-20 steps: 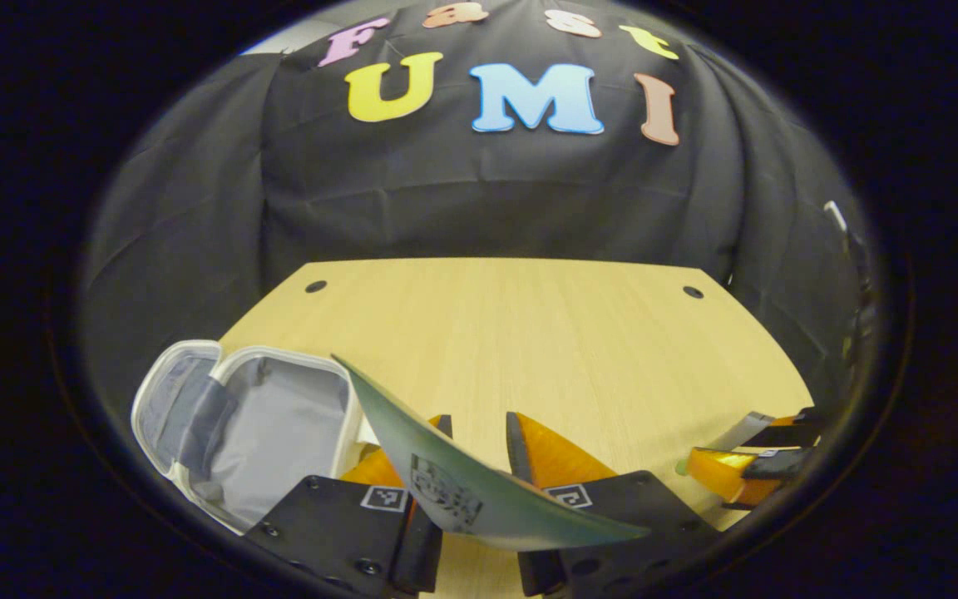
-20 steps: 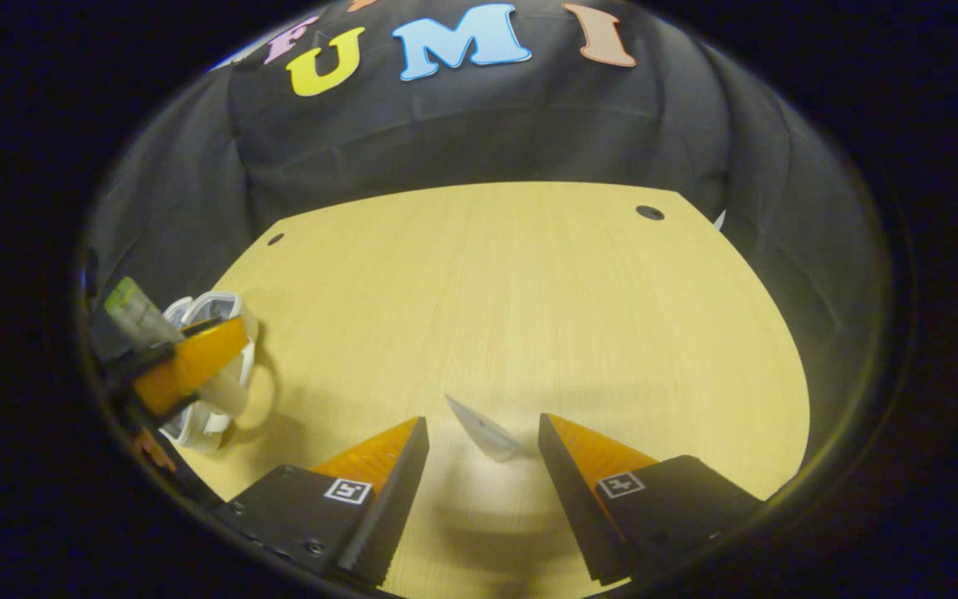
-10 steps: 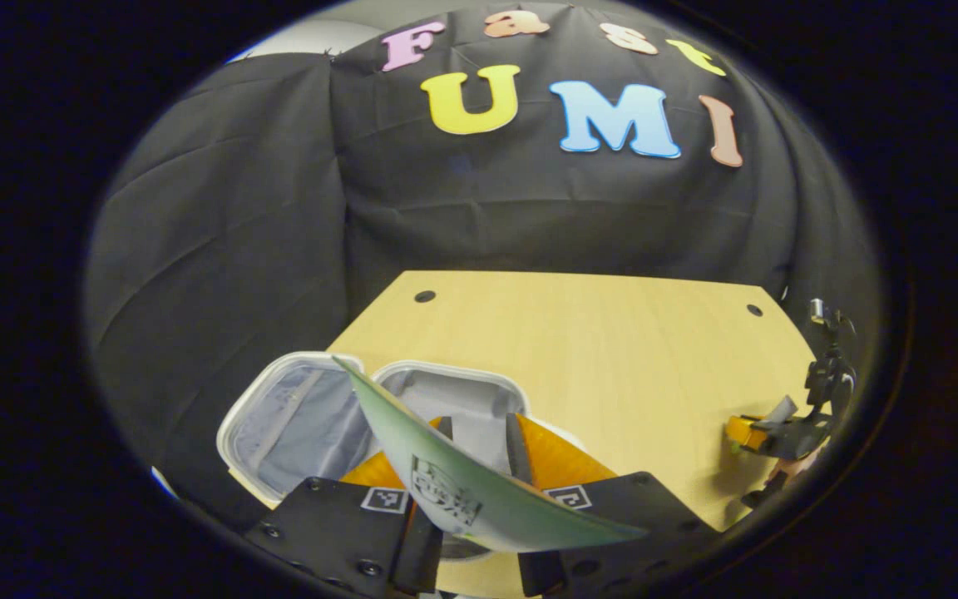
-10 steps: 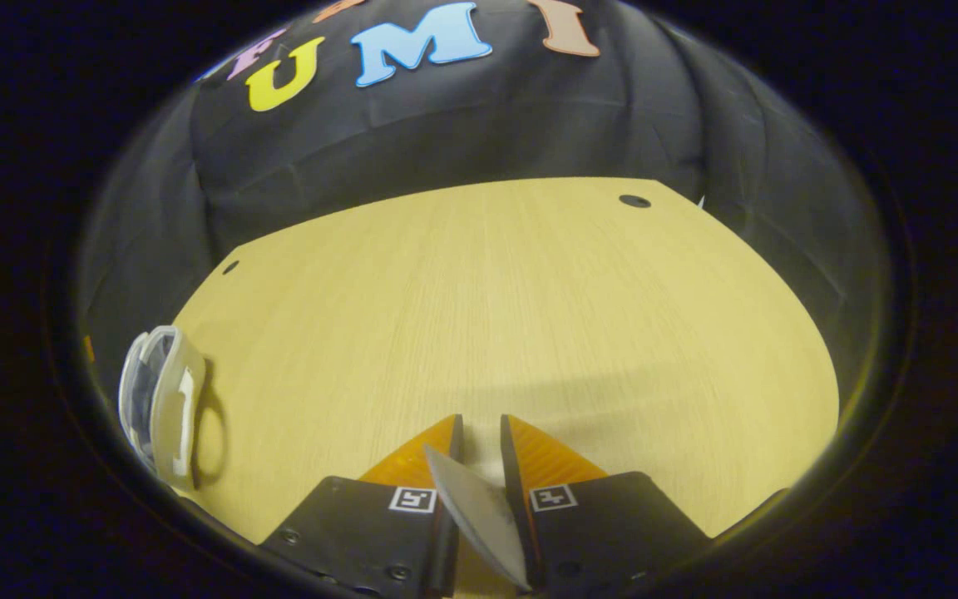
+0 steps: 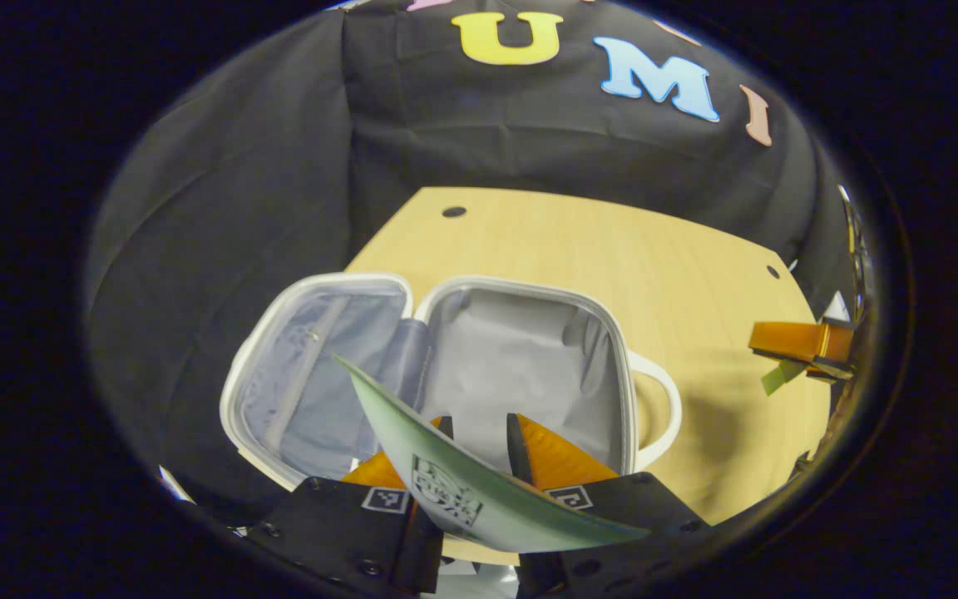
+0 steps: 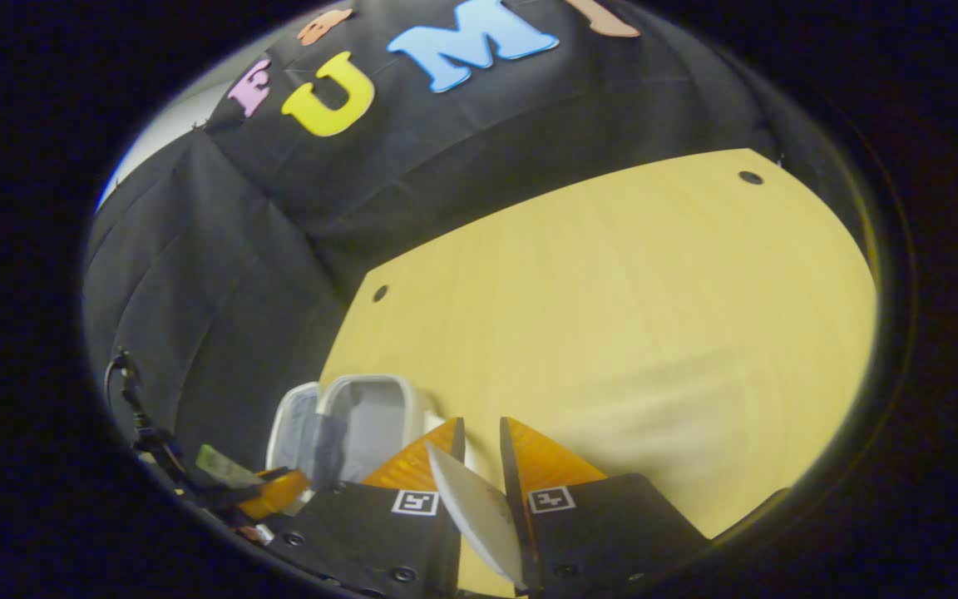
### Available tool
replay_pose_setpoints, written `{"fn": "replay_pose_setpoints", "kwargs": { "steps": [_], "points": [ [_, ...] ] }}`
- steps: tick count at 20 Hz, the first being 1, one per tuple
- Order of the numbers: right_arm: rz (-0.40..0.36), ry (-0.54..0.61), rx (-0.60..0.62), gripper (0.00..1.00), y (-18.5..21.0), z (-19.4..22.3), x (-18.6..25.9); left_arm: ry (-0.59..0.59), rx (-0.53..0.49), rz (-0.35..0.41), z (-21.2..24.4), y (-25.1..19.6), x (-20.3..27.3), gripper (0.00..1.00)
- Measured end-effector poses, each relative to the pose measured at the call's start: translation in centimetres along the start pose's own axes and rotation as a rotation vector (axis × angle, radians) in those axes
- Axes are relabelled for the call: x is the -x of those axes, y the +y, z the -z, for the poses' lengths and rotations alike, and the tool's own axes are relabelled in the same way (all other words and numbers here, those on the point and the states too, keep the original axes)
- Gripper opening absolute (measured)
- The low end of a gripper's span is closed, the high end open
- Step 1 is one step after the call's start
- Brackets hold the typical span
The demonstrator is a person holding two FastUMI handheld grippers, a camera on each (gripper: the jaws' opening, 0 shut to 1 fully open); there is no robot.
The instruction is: First open the suitcase, pack the skin care products into it, and then close the suitcase.
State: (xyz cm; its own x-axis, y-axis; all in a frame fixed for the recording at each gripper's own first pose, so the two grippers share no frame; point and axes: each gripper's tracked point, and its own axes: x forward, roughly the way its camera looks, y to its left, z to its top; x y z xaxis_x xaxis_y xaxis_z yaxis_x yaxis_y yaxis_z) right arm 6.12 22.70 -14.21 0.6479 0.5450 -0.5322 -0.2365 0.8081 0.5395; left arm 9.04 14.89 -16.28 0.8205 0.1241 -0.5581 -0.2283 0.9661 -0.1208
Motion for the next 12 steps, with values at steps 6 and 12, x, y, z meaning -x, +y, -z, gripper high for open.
{"fn": "replay_pose_setpoints", "kwargs": {
  "steps": [6, 12],
  "points": [
    [-0.024, 0.412, 0.035, 0.23, 8.1, 9.6, -6.1, 0.296, -0.081, 0.108, 1.5, 1.2, -2.7, 0.46],
    [0.077, 0.569, 0.003, 0.24, 6.7, 13.1, -7.9, 0.426, -0.060, 0.093, 3.1, 3.5, -5.5, 0.46]
  ]
}}
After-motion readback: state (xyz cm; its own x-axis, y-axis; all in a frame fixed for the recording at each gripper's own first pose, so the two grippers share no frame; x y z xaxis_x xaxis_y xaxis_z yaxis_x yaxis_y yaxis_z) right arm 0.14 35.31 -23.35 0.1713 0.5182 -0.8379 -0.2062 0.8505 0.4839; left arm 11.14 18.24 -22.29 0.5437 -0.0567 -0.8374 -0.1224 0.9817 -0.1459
